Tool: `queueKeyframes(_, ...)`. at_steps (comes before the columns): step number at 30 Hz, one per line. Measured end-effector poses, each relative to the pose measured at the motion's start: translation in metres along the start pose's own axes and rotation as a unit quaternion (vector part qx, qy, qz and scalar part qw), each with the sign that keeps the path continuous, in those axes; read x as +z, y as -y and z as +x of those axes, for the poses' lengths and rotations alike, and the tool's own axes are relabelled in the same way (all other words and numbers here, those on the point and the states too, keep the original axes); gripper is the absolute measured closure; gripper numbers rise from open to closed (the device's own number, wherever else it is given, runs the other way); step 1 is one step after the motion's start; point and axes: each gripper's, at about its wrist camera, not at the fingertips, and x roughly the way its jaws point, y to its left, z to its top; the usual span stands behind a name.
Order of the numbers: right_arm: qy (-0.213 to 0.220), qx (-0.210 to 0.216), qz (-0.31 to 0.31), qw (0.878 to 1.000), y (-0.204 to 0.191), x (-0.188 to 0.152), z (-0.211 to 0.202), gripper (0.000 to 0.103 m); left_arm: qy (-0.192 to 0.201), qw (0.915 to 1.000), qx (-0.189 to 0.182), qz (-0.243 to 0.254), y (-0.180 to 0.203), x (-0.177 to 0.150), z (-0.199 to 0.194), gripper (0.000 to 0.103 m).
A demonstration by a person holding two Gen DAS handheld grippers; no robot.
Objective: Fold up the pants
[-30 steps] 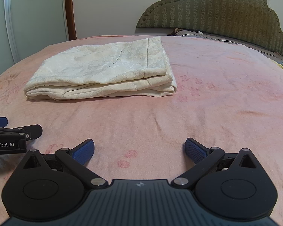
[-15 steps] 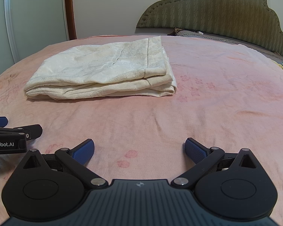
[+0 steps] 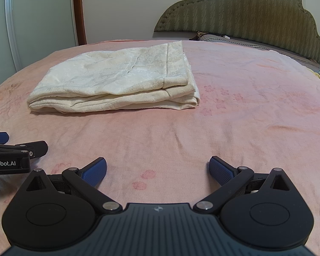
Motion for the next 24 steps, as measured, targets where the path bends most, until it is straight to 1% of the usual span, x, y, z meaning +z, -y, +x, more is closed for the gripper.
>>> queueKeyframes(24, 0.000, 0.000, 0.000, 1.000, 0.0000, 0.0000, -0.0001, 0.000, -0.004, 1.0000, 0.001, 0.001, 0.0007, 0.0008, -0.0001, 0.000)
